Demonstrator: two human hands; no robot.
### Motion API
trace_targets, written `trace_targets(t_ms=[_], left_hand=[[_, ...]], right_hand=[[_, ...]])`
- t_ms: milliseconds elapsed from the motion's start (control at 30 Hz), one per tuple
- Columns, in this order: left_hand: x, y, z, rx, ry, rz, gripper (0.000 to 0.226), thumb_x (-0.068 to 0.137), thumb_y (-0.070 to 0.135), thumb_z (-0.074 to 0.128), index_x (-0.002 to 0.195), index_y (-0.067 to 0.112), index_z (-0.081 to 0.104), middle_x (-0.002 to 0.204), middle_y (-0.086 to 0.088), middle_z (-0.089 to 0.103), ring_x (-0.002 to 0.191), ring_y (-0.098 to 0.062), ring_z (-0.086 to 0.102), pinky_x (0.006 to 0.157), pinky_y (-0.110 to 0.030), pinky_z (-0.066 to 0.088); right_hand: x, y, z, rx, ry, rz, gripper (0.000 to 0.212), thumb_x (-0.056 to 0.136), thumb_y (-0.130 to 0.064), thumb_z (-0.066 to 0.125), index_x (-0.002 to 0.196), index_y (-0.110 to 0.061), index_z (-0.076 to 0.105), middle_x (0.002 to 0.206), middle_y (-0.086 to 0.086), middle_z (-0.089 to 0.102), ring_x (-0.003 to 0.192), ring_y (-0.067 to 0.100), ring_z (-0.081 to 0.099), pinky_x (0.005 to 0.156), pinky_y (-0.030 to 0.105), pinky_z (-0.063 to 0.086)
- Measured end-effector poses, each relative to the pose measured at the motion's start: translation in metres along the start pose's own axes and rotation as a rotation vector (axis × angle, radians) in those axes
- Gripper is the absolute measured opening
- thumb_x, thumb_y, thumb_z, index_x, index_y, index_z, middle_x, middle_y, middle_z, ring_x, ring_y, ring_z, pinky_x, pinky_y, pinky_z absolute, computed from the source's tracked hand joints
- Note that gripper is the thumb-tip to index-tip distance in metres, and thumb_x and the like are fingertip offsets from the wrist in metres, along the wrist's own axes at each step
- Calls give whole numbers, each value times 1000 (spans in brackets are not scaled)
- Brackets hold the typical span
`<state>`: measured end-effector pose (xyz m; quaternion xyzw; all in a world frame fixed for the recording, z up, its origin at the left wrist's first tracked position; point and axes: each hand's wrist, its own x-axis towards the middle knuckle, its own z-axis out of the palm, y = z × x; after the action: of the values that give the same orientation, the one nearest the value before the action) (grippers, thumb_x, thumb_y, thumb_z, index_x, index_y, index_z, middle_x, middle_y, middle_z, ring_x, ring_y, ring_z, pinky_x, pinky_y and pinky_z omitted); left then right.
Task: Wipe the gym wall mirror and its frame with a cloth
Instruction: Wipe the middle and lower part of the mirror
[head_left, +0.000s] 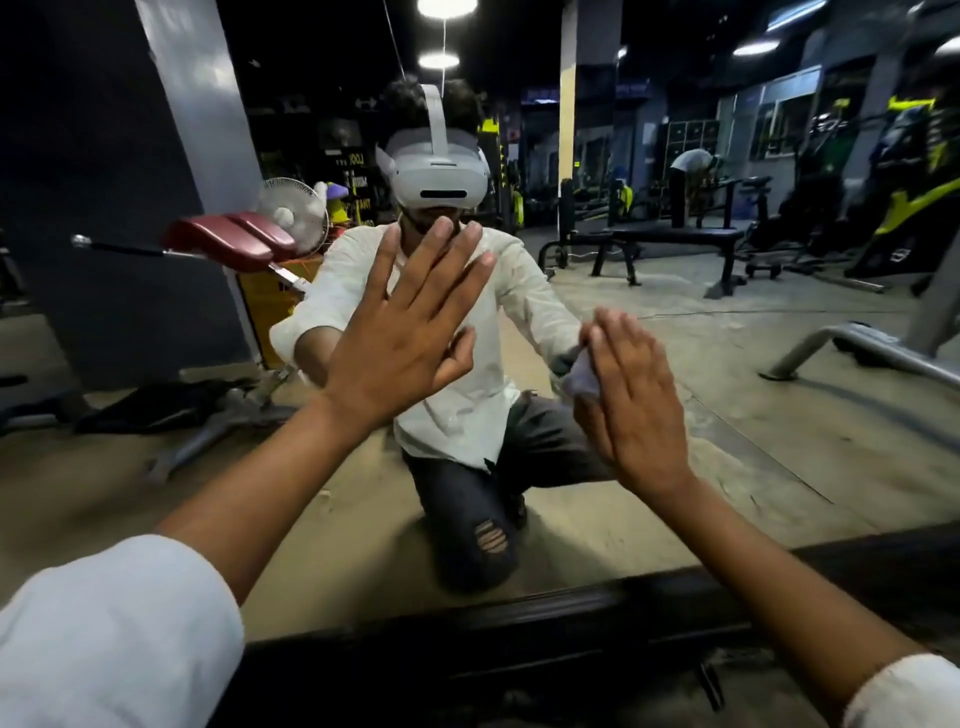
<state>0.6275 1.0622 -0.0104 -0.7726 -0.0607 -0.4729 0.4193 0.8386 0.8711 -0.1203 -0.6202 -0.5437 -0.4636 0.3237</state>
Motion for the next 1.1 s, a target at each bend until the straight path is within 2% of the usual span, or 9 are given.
trace_targets(t_ms=[67, 200, 333, 400, 533, 667, 867, 933, 1100], left_hand=[[-1, -1, 2, -27, 7, -2, 68, 106, 33, 49, 167, 8, 29, 175, -16, 23, 162, -36, 21, 129, -66, 18], [-1, -2, 3, -46, 15, 9, 69, 107, 34, 48, 168, 9, 27, 176, -15, 20, 163, -36, 18, 129, -65, 16], [-2, -2, 5, -29, 33, 10, 70, 105, 34, 52, 167, 8, 31, 175, -15, 21, 163, -36, 21, 129, -65, 20], [0, -1, 3, -23, 45, -5, 68, 102, 34, 55, 163, 8, 40, 173, -16, 30, 160, -36, 29, 127, -64, 25], [42, -2, -9, -25, 98, -77, 49, 95, 30, 67, 139, 10, 62, 148, -15, 58, 136, -35, 52, 120, -57, 37], [114, -8, -20, -30, 66, -75, 61, 101, 36, 57, 154, 8, 49, 170, -17, 34, 158, -34, 31, 125, -61, 28], [142, 0, -12, -15, -10, -111, 81, 105, 46, 48, 170, 10, 17, 179, -13, 3, 166, -30, 3, 129, -63, 14], [138, 3, -9, 3, -10, -117, 82, 106, 47, 46, 170, 9, 13, 179, -14, 0, 166, -31, 1, 129, -64, 15], [137, 1, -6, 30, 19, -115, 77, 107, 43, 43, 170, 7, 14, 178, -16, 5, 165, -32, 6, 129, -64, 18]], right_hand=[[1, -12, 4, 35, 15, 107, 72, 102, -15, 59, 162, 4, 24, 173, 20, 10, 162, 37, 9, 128, 62, 18], [8, 8, -7, -48, -151, -288, 71, 101, -16, 59, 162, 2, 27, 173, 20, 15, 161, 36, 15, 126, 61, 24], [48, 36, -20, 28, 212, 293, 64, 107, -21, 43, 164, -1, 22, 175, 12, 11, 163, 29, 7, 127, 61, 18], [77, 26, -18, 43, 308, 399, 62, 108, -21, 39, 164, 0, 21, 175, 13, 13, 163, 30, 6, 129, 59, 15], [135, 6, -26, 24, 213, 87, 62, 109, -20, 44, 164, 0, 23, 174, 16, 14, 163, 31, 6, 131, 56, 11], [187, 30, -54, -41, 120, -224, 61, 112, -25, 47, 165, -4, 25, 175, 13, 15, 163, 26, 8, 131, 54, 15], [228, 119, -99, 104, 437, 522, 61, 110, -39, 26, 166, -15, 22, 175, 4, 15, 163, 20, 5, 130, 54, 14], [239, 110, -99, 136, 501, 647, 61, 110, -39, 26, 166, -15, 23, 175, 4, 14, 163, 21, 5, 130, 53, 15], [205, 16, -46, 75, 277, 103, 61, 112, -26, 36, 167, -9, 17, 176, 9, 6, 163, 24, 0, 133, 48, 7]])
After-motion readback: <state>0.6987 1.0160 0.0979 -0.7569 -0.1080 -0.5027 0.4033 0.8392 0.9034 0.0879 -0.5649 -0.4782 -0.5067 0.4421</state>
